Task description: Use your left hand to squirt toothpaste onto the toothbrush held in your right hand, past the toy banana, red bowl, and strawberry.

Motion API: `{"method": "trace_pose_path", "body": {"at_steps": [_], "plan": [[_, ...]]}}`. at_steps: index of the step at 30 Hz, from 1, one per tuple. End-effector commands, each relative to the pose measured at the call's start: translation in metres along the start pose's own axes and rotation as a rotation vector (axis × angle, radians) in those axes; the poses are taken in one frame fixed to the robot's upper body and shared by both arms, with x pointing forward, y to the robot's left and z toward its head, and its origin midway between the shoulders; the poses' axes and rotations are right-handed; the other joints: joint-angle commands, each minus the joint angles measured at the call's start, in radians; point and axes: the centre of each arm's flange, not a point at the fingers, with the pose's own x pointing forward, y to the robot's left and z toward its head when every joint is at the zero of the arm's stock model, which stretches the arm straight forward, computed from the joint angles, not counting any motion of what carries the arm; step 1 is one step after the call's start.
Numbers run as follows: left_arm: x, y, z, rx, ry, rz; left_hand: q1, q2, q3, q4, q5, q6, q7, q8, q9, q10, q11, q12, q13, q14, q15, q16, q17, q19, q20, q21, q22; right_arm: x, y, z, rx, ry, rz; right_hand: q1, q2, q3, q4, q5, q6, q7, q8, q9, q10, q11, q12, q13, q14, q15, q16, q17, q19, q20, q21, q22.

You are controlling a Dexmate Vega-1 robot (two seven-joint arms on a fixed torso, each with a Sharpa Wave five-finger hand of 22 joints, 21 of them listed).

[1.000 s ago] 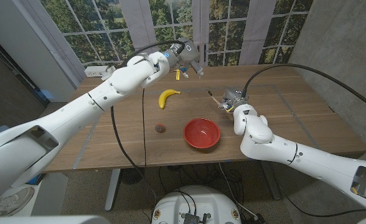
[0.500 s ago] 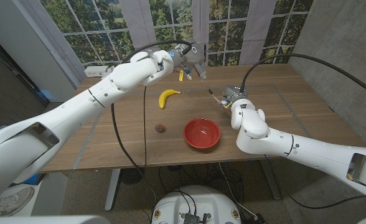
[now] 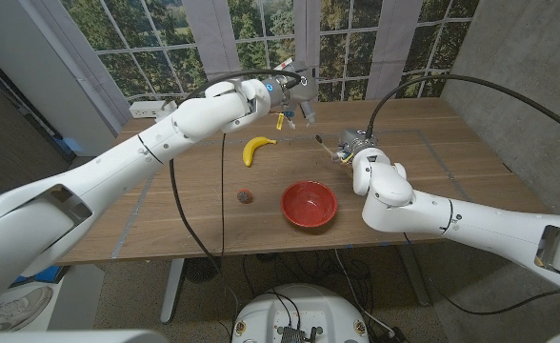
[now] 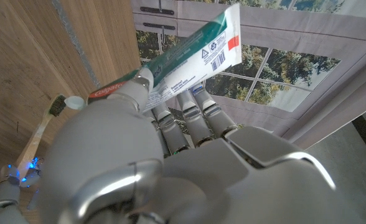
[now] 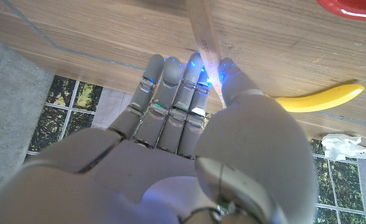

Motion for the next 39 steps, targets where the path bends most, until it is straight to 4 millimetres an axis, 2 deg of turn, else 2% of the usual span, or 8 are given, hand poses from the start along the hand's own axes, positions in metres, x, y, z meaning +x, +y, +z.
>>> {"method": "trace_pose_path", "body": {"at_steps": [1,20,39], "plan": [[0.005,0.000,0.005,0.083,-0.027,0.020,0.012,0.001,-0.003,0.001,0.005,0.009,-0.002,0.000,0.005,0.009,-0.002,0.004,0.003,-0.008,-0.177,-0.003,0.006,-0.005,-0.019,0.006,0.002,-0.005,-0.017,0.009,0.015,-0.017,0.045,0.036,0.035,0.017,0.007,0.007,0.004,0.004,0.007,0.005,0.056,-0.045,0.002,0.003,0.002,-0.092,0.008,0.005,-0.005,-0.008,0.008,0.001],[0.006,-0.018,0.006,0.086,-0.029,0.045,0.025,0.006,-0.005,0.002,0.006,0.022,-0.006,0.003,0.006,0.024,-0.002,0.008,0.008,-0.003,-0.178,-0.004,0.008,-0.007,-0.024,0.009,0.002,-0.014,-0.030,0.024,-0.037,-0.013,0.029,0.038,0.036,0.018,0.008,0.010,0.002,0.009,0.005,0.015,0.056,-0.039,0.003,0.010,0.001,-0.090,0.020,0.006,-0.008,-0.004,0.023,0.000],[0.010,-0.028,0.008,0.089,-0.044,0.063,0.039,0.009,-0.010,0.002,0.006,0.049,-0.005,0.012,0.007,0.062,-0.003,0.024,0.020,0.011,-0.179,0.000,0.015,-0.007,-0.030,0.015,0.001,-0.021,-0.039,0.027,-0.055,-0.028,0.001,0.038,0.037,0.019,0.008,0.013,0.002,0.010,0.002,0.017,0.056,-0.037,0.002,0.012,-0.004,-0.091,0.027,0.005,-0.012,-0.003,0.035,-0.002]]}}
